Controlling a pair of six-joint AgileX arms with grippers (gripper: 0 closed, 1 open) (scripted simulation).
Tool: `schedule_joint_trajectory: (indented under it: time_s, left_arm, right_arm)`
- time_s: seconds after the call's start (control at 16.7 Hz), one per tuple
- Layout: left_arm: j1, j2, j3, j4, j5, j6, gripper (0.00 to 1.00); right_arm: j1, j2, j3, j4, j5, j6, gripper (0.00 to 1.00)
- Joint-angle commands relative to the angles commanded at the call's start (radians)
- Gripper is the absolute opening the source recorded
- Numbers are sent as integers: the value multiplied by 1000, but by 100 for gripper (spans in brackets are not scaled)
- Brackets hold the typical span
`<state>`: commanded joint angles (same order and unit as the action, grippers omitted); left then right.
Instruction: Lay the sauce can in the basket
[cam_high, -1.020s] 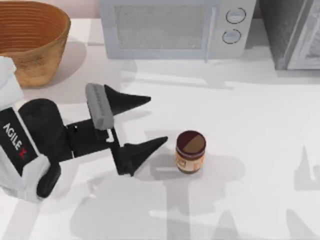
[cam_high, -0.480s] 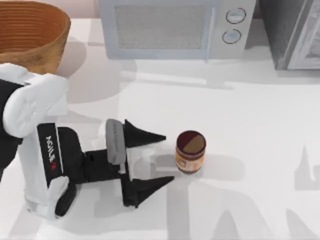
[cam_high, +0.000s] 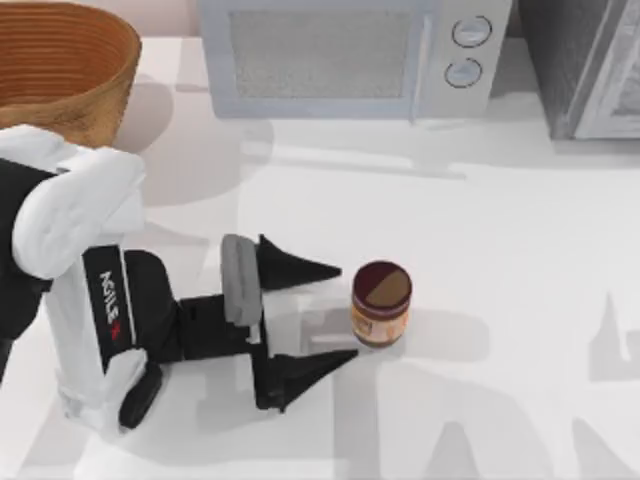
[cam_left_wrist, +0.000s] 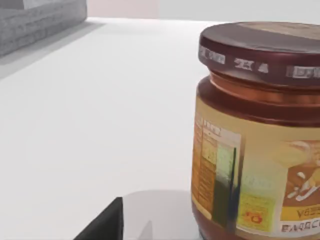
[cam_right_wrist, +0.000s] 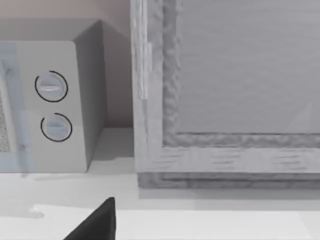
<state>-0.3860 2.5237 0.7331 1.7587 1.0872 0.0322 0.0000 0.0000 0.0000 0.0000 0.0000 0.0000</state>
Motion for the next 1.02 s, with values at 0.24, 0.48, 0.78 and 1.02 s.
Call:
schedule_joint_trajectory:
  time_s: [0.24,0.48,0.78,1.02]
  left_arm:
    - [-68,-10,49,-41,-63,-16,100]
    - [-139,-15,95,-89,-134,-18,100]
    - [-165,-17,112,-108,-160,-18,100]
    - [-165,-17,112,-108,-160,-18,85]
  right_arm:
    - [0,0,0,0,0,0,100]
    - [0,0,0,0,0,0,100]
    - [0,0,0,0,0,0,100]
    - [0,0,0,0,0,0,100]
